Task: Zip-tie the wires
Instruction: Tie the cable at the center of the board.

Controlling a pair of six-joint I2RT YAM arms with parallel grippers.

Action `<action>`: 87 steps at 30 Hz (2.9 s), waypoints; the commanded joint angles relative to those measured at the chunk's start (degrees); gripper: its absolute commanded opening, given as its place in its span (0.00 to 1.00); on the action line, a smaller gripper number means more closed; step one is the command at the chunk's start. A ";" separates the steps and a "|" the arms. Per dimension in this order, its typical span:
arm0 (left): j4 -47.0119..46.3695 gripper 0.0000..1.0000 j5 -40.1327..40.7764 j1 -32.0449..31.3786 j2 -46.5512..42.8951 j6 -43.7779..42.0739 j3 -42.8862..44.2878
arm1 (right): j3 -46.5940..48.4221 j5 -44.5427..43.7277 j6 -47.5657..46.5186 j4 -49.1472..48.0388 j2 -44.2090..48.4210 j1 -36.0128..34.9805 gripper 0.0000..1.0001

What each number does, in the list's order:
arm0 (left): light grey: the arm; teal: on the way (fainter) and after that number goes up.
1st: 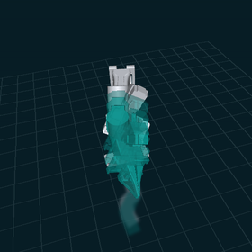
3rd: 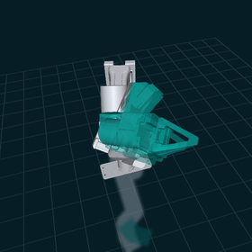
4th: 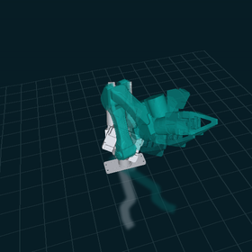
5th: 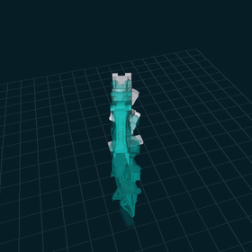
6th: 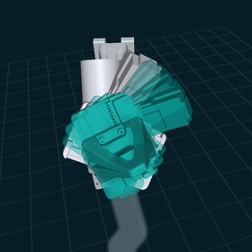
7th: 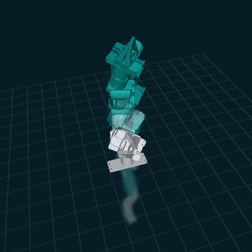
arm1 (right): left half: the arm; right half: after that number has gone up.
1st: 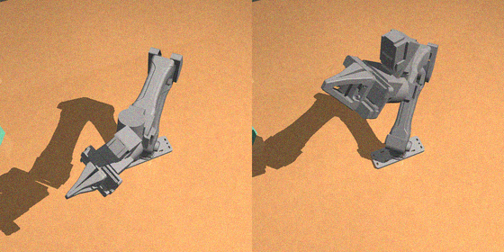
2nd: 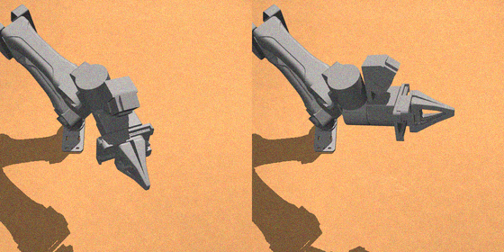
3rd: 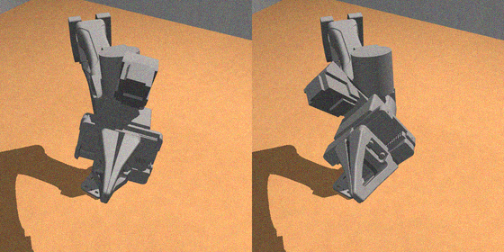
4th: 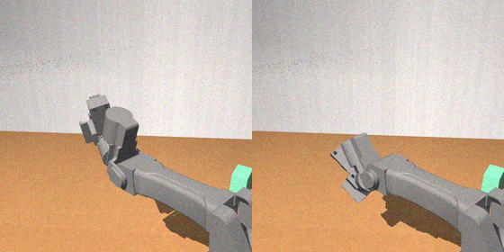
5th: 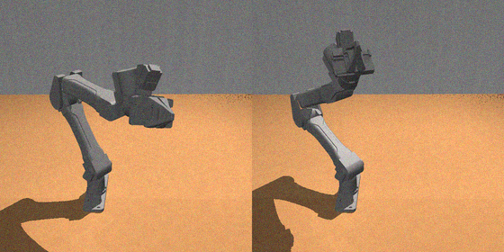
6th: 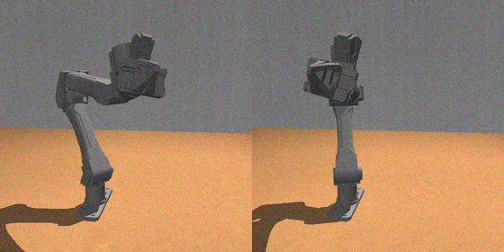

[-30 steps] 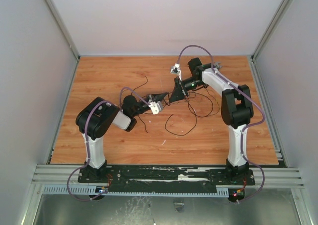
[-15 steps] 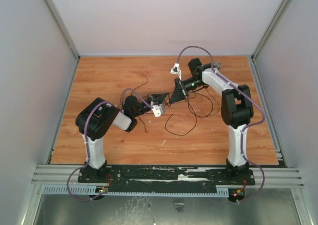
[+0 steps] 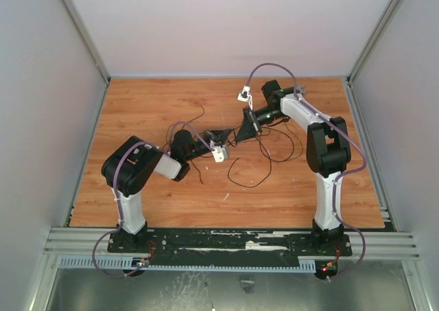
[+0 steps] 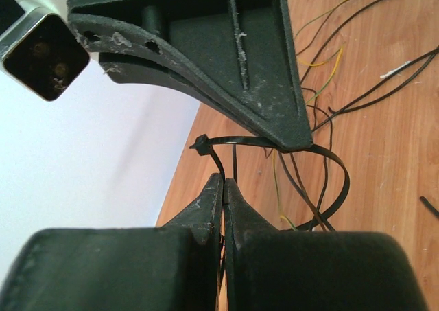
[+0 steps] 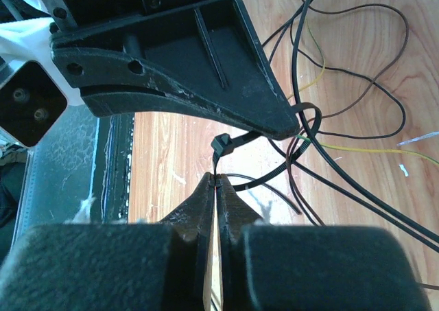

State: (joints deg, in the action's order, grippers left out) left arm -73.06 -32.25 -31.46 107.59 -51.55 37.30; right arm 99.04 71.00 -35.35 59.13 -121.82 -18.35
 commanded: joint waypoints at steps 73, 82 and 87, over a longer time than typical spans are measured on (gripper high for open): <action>4.45 0.00 1.71 -3.25 -3.05 -7.75 1.27 | -1.62 5.38 11.80 -7.25 1.55 2.99 0.00; 3.89 0.00 1.71 -3.26 -3.10 -6.63 1.56 | -4.52 5.36 9.85 -6.68 1.69 2.75 0.00; 4.37 0.00 1.66 -3.33 -3.40 -7.22 1.09 | -3.84 4.89 12.79 -9.32 2.05 2.84 0.00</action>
State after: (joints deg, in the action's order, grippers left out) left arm -67.66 -29.23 -33.91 105.47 -58.46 37.74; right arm 94.87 76.05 -23.94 52.34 -121.73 -16.10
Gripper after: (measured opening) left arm 0.014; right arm 0.003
